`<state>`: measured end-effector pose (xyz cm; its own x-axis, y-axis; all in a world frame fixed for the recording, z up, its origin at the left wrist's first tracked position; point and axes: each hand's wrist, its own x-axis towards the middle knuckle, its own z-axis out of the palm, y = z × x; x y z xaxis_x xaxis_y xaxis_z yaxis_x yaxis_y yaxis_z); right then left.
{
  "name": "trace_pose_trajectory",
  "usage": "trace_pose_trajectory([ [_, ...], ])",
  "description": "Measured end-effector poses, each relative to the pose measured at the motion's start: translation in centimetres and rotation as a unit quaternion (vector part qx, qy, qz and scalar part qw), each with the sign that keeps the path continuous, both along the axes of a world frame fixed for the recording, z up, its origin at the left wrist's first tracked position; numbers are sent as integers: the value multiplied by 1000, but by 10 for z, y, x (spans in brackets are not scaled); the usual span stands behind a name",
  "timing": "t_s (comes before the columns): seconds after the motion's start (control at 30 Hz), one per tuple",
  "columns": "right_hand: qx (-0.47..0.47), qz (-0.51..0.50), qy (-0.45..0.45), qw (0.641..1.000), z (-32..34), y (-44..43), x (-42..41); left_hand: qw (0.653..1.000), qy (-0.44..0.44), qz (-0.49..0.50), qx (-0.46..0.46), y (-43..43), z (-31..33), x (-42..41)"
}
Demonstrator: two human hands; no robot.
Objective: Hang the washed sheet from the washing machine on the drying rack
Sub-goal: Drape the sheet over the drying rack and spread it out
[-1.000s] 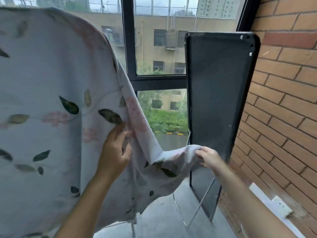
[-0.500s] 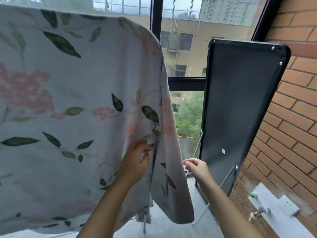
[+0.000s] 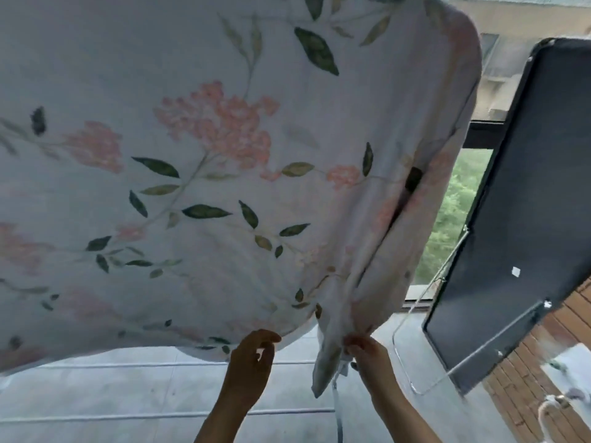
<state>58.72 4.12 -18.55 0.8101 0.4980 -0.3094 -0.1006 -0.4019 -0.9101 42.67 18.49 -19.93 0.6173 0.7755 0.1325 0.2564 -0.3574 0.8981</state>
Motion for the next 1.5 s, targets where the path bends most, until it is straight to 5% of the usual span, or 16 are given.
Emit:
trace_pose_trajectory([
  [0.33, 14, 203, 73, 976, -12, 158, -100, 975, -8, 213, -63, 71, -14, -131],
  [0.57, -8, 360, 73, 930, -10, 274, -249, 938, -31, 327, -109, 140, -27, -277],
  [0.97, 57, 471, 72, 877, 51, 500, -609, 903, -23, 422, -74, 337, 30, -614],
  [1.33, 78, 466, 3, 881, 42, 732, -754, 902, -35, 417, -107, 548, 10, -761],
  [1.5, 114, 527, -73, 839, 65, 833, -813, 898, -46, 413, -149, 652, 9, -809],
])
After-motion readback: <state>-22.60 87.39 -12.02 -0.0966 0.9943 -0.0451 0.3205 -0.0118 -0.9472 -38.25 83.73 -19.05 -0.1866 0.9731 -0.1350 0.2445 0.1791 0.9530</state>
